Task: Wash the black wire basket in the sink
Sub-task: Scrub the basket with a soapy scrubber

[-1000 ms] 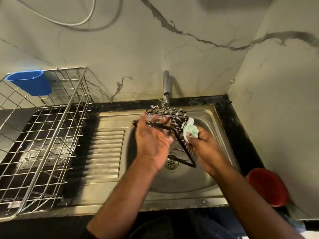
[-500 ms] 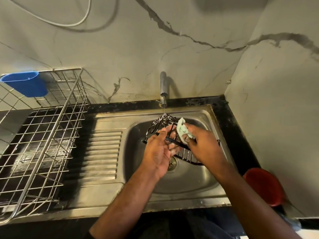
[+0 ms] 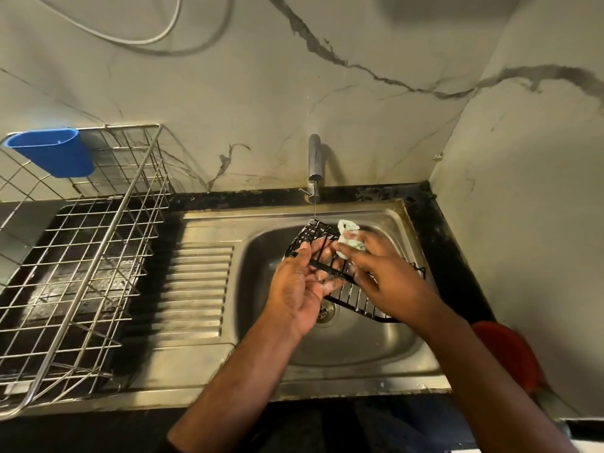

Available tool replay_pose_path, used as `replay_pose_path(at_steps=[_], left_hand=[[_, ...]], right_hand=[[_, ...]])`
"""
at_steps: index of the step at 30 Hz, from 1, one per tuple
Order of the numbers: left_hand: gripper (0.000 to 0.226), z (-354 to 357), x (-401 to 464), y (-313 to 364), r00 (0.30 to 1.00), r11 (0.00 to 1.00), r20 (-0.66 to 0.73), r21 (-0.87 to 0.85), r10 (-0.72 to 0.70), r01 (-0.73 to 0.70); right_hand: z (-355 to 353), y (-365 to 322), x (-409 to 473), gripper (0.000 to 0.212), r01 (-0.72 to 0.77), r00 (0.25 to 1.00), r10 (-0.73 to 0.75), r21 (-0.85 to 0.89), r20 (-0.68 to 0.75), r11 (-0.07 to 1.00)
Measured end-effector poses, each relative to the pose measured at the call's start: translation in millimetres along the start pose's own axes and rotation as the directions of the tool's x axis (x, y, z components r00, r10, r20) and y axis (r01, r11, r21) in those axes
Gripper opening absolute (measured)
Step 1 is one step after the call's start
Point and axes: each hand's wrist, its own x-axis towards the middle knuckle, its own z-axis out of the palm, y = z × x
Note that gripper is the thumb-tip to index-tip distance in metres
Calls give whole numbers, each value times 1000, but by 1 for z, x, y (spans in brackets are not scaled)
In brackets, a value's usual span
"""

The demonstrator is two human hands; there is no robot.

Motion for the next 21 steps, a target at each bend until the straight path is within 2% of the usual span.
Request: replay_pose_path(at_steps=[2,3,6,8,12,13,15,18,21], left_hand=[[35,-3,2,1,1000,1000,-9,-21,3,-4],[35,-3,1,1,1000,1000,-8,-14,6,-7],[36,-2,-4,2,1000,999,12,37,16,-17],[37,0,-8,3,999,998,24,63,25,-26],[43,1,-11,6,998,994,46,100,36,-41],[45,1,-12,5,998,993,51,106,36,-41],[48,1,-14,5,998,993,61,113,29,-36],[46,3,-15,4,997,990,66,139,26,-35],[41,5,-15,4,998,985,61,170,30,-40]], right_hand=[[0,5,-2,61,56,996,-59,39,65,998],[-2,5,-2,60,44,998,-48,80,49,996],[-6,4,3,50,-4,991,29,191,-127,982],[-8,0,8,44,-24,983,60,200,-172,979],[-19,-1,14,75,-106,994,111,200,-13,974],[-23,0,15,77,-109,994,105,180,27,978],[-24,3,17,64,-92,995,89,96,36,991],[-21,4,15,43,-89,990,96,66,-107,994],[-22,1,12,36,-100,944,85,-32,-318,994]])
